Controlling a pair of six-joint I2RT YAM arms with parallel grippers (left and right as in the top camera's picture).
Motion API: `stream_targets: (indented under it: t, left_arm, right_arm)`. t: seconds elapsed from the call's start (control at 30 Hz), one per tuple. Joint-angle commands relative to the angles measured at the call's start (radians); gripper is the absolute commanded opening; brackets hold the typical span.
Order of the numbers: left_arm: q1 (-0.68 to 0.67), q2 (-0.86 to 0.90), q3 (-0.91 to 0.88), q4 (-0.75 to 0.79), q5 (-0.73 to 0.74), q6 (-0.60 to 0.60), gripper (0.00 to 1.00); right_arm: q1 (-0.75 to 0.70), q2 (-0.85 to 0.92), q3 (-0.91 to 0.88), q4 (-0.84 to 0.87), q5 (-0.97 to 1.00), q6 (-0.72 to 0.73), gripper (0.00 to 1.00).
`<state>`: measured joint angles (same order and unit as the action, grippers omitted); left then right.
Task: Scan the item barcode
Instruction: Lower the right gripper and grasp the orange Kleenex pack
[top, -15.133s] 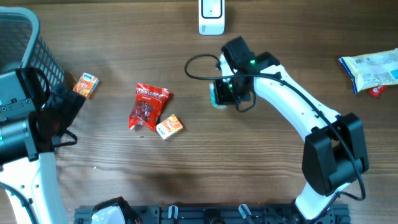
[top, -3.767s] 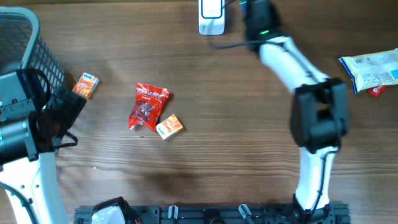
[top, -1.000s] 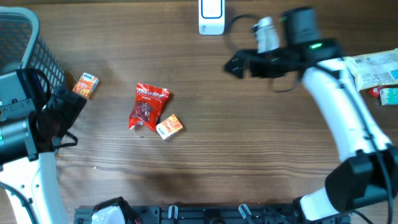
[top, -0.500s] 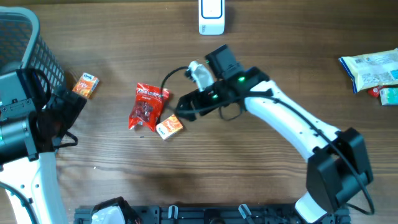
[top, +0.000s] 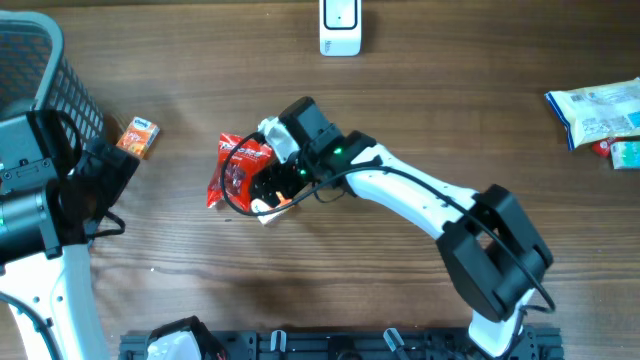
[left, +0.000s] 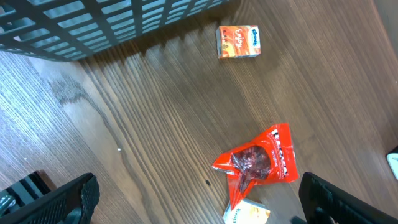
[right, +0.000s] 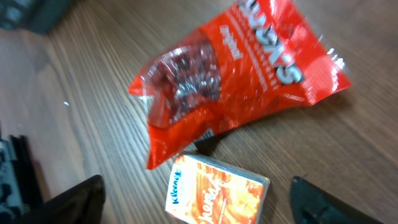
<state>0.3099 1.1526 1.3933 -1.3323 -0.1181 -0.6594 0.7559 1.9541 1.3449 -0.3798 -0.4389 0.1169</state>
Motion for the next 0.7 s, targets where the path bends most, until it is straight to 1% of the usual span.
stream_targets:
  t: [0.0,0.03,0.07,0.13,0.27,0.37,0.4,0.43,0.53,0.6,0.67]
  left_arm:
    - [0.007,0.000,0.000,-0.001,0.005,0.000,1.00]
    - [0.007,0.000,0.000,-0.001,0.005,0.000,1.00]
    - [0.007,0.000,0.000,-0.001,0.005,0.000,1.00]
    - [0.007,0.000,0.000,0.000,0.005,0.000,1.00]
    - [0.007,0.000,0.000,0.000,0.005,0.000,1.00]
    - [0.007,0.000,0.000,0.000,0.005,0.000,1.00]
    - [0.007,0.000,0.000,0.000,0.005,0.000,1.00]
    - [0.007,0.000,0.000,0.000,0.005,0.000,1.00]
    - [0.007,0.000,0.000,0.000,0.005,0.000,1.00]
    - [0.007,0.000,0.000,0.000,0.005,0.000,1.00]
    - [0.007,0.000,0.000,-0.001,0.005,0.000,1.00]
  right_arm:
    - [0.007,0.066,0.003,-0.005,0.026,-0.037,0.82]
    - [0.007,0.072,0.003,-0.006,0.027,-0.035,0.76]
    - [0.007,0.083,0.003,-0.010,0.027,-0.035,0.73]
    - [0.007,0.085,0.003,-0.027,0.029,-0.027,0.72]
    - [0.007,0.085,0.003,-0.067,0.050,0.071,0.57]
    - [0.007,0.084,0.003,-0.110,0.039,0.100,0.53]
    - [0.007,0.084,0.003,-0.126,0.019,0.100,0.50]
    - [0.007,0.084,0.003,-0.141,0.003,0.100,0.47]
    - [0.006,0.081,0.003,-0.223,-0.064,0.113,0.28]
    - [0.006,0.075,0.003,-0.276,-0.088,0.145,0.25]
    - [0.006,0.063,0.003,-0.315,-0.107,0.152,0.25]
